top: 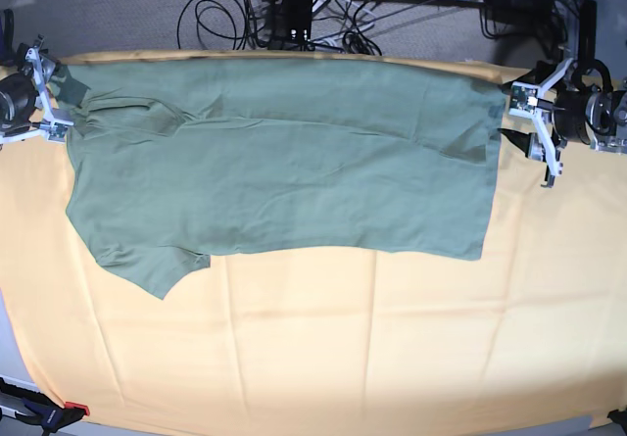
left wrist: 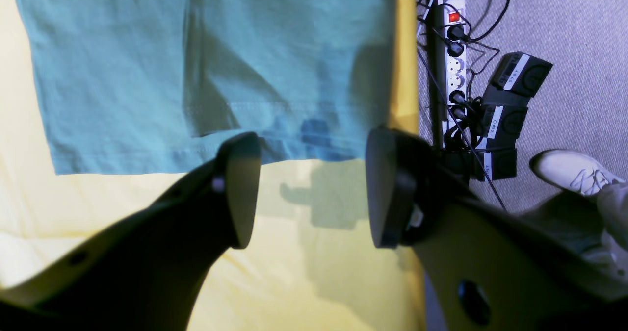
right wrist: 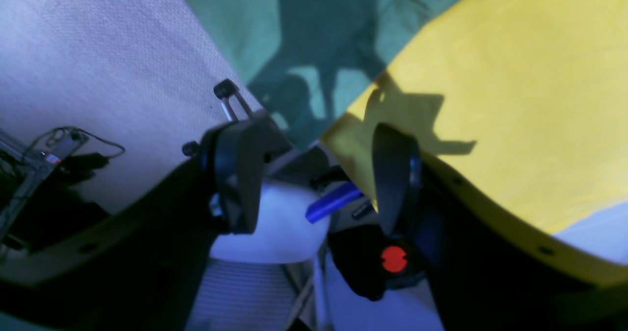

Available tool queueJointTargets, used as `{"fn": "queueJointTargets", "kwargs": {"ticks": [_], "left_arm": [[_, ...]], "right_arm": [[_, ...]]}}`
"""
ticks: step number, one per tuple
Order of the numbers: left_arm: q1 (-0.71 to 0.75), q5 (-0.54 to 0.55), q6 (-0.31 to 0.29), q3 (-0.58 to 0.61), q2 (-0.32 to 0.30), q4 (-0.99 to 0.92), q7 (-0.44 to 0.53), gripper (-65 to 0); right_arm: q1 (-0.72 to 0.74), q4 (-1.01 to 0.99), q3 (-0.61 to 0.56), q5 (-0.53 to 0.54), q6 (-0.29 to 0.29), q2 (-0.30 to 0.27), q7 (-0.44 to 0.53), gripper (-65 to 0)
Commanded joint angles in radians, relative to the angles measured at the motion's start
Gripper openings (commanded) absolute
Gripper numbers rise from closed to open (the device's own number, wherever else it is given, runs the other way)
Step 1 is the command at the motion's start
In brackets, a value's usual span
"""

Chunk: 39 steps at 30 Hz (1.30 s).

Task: Fold the T-shirt properly
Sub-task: 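Release the edge and move both grippers to the shirt's opposite edge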

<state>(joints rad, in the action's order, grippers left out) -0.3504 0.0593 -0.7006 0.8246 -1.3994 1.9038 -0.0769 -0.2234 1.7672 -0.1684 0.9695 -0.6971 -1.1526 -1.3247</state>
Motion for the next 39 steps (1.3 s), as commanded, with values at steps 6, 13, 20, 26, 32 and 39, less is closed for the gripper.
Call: {"fn": "queueJointTargets", "kwargs": {"ticks": [6,13,20,26,32,39], "left_arm": [[-0.105,0.163,0.002,-0.013,-0.045,0.047,-0.116,-30.6],[-0.280,0.498,0.066,-0.013,-0.046,0.008,-0.246,-30.6],[-0.397,0.672,0.148,-0.015,0.021,-0.230,-0.271,-30.6],[-0.465,0.900,0.045,-0.030,0.207,-0.677,-0.272,-30.5],[-0.464,1.056,0.002,-0.141,0.436,-1.106,-0.306,-30.5],[-0.447,1.054,0.002,-0.148,0.628,-1.310,-0.321,-30.5]], "right_arm": [[0.106,0.007,0.014,0.166,-0.001,-0.106,-0.004,-27.7],[0.273,0.004,0.014,0.288,-0.001,-0.163,0.005,-27.7],[0.384,0.004,0.014,0.280,0.002,-0.155,0.049,-27.7],[0.387,0.004,0.014,0.149,0.047,-0.155,0.118,-27.7],[0.387,0.004,0.014,0.021,0.100,-0.139,0.188,-27.7],[0.387,0.004,0.014,-0.031,0.121,-0.076,0.201,-27.7]]}}
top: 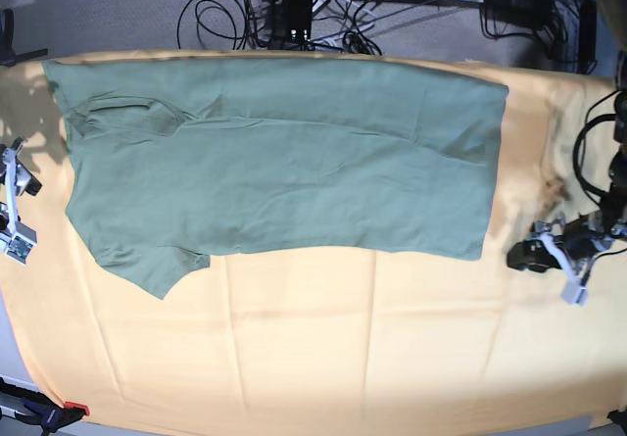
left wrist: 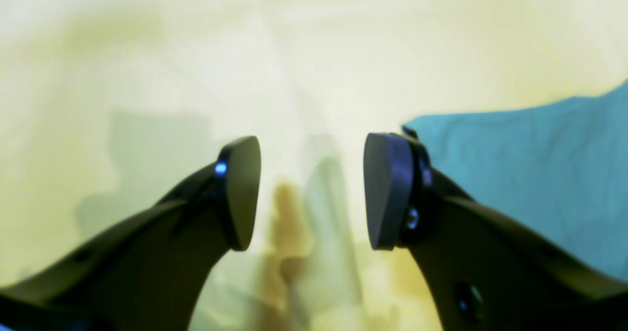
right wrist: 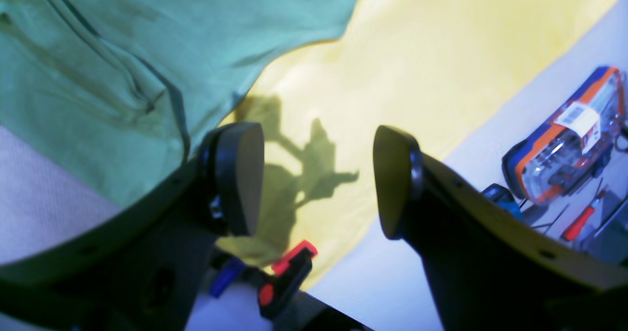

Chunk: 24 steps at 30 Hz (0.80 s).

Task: Fold the T-shirt properly
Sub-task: 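Release the edge and move both grippers to the shirt's opposite edge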

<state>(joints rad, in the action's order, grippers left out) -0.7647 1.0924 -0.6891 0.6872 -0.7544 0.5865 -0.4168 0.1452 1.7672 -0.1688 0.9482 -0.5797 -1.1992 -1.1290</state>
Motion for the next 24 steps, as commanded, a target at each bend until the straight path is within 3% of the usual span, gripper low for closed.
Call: {"fn": "queueJointTargets", "kwargs": {"ticks": [1,6,11,18,21,24], "left_arm": [[-0.026,-0.001,-0.009,-0.011,0.002,0.006,0.017,-30.5],[0.015,-0.049,-0.009,-0.011,0.077,0.006,0.006,-30.5],[0.042,-0.040,-0.009,-0.011,0.144,0.006,-0.092,-30.5],[0.048,-0.036,-0.009,-0.011,0.154,0.007,-0.093,-30.9],[0.037,-0.020,-0.009,-0.011,0.151,0.007,-0.093,-39.7],[0.033,-0.010,-0.009,-0.011,0.147,0.007,-0.093,-60.5]], "right_arm": [[0.019,0.004,0.014,-0.031,0.018,-0.017,0.010,-27.7],[0.019,0.004,0.014,-0.101,0.053,0.024,0.023,-27.7],[0.019,0.004,0.014,-0.142,0.061,0.042,0.064,-27.7],[0.019,0.004,0.014,-0.151,0.068,0.045,0.078,-27.7],[0.019,0.004,0.014,-0.241,0.122,0.086,0.143,-27.7],[0.042,0.003,0.014,-0.332,0.206,0.165,0.184,-27.7]]}}
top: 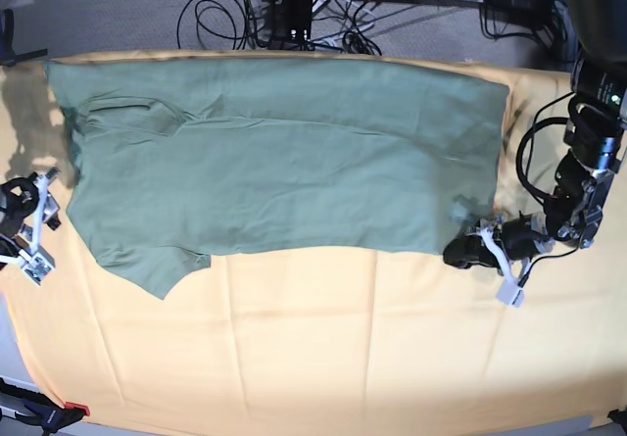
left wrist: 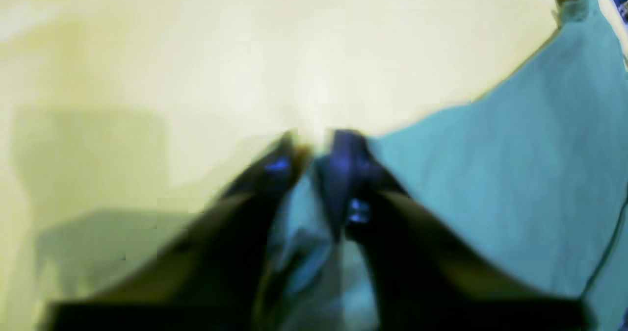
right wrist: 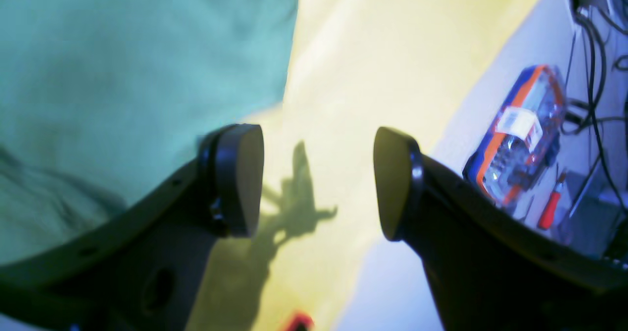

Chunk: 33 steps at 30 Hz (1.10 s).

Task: Fold the T-shirt properly
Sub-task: 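Release the edge and move both grippers to the shirt's opposite edge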

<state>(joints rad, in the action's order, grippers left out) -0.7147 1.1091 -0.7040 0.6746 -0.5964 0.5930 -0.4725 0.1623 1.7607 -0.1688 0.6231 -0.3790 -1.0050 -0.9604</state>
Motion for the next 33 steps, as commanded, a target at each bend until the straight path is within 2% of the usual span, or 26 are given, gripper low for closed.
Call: {"fn": "queueJointTargets", "kwargs": {"ticks": [1,5,11,13,17,22,24,27,33], "left_arm": [[-0.017,-0.027,0.006,0.002,-0.013,0.001,-0.037,-65.0],[-0.017,-0.027,0.006,0.002,-0.013,0.001,-0.037,-65.0],[-0.017,-0.027,0.006,0.002,-0.013,0.001,-0.042,-65.0],[-0.017,-0.027,0.006,0.002,-0.013,0.001,-0.042,-65.0],[-0.017,-0.027,0.006,0.002,-0.013,0.001,-0.042,-65.0],[-0.017,-0.026,0.006,0.002,-0.013,0.001,-0.041,-65.0],[-0.017,-0.023,0.006,0.002,-0.013,0.001,-0.041,-65.0],[-0.017,-0.018,0.006,0.002,-0.013,0.001,-0.041,-65.0],[-0.017,0.003,0.006,0.002,-0.013,0.001,-0.042,-65.0]], "right_arm": [[0.038,0.006,0.014,-0.025,0.026,0.000,0.018,-27.7],[0.106,-0.076,0.014,-0.056,0.052,0.108,0.038,-27.7],[0.257,-0.325,0.014,-0.070,0.064,0.260,0.066,-27.7],[0.316,-0.431,0.015,-0.047,0.053,0.296,0.071,-27.6],[0.422,-0.663,0.080,0.054,-0.021,0.359,0.063,-27.5],[0.509,-0.933,0.293,0.195,-0.144,0.399,0.026,-27.5],[0.520,-1.008,0.369,0.215,-0.185,0.405,0.016,-27.5],[0.509,-1.063,0.429,0.214,-0.203,0.408,0.008,-27.5],[0.476,-1.091,0.433,0.215,-0.208,0.413,-0.004,-27.5]]}}
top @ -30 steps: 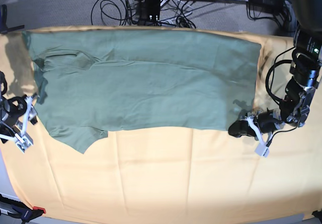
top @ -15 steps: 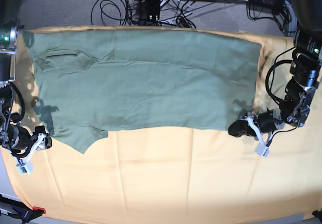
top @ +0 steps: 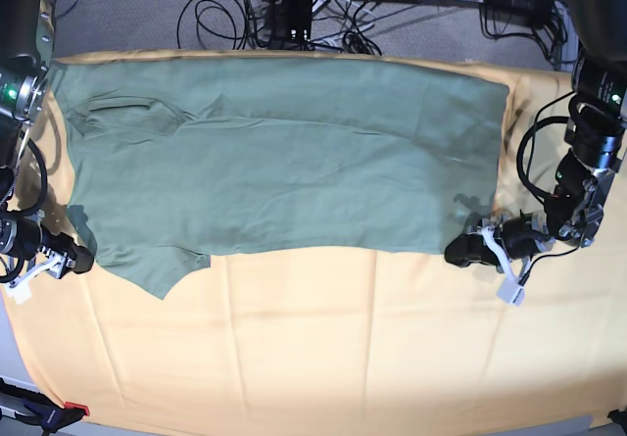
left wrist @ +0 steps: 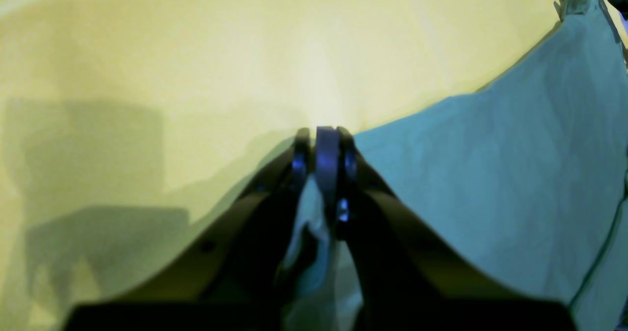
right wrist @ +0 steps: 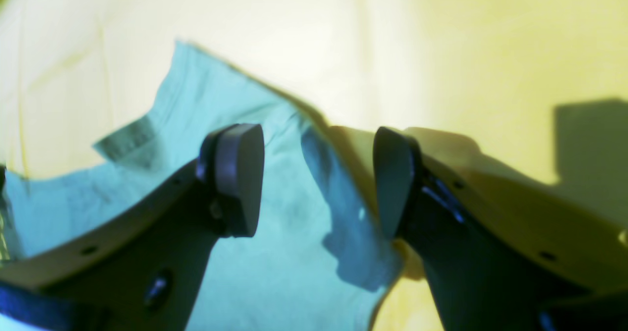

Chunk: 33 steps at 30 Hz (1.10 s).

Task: Fold the T-shirt properly
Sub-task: 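Release the edge and move both grippers to the shirt's opposite edge, then grasp the opposite edge at sleeve and hem with both grippers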

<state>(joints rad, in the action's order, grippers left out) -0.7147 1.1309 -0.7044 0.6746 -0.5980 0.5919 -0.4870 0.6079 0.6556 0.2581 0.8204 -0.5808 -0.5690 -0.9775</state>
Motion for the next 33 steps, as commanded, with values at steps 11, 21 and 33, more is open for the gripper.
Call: {"fn": "queueJointTargets", "kwargs": {"ticks": [11,21,33], "left_arm": [[-0.017,-0.018,0.006,0.002,-0.011,0.002,-0.027,-65.0],[-0.017,-0.018,0.006,0.002,-0.012,0.002,-0.027,-65.0],[-0.017,-0.084,0.006,-0.004,-0.011,0.002,0.060,-65.0]], "right_arm": [[-0.042,0.014,0.006,0.010,-0.015,0.048,0.040,-27.5],[-0.038,0.015,0.006,-0.013,-0.080,0.087,0.055,-29.7],[0.039,0.017,0.004,-0.150,-0.117,0.070,0.242,-65.0]]}}
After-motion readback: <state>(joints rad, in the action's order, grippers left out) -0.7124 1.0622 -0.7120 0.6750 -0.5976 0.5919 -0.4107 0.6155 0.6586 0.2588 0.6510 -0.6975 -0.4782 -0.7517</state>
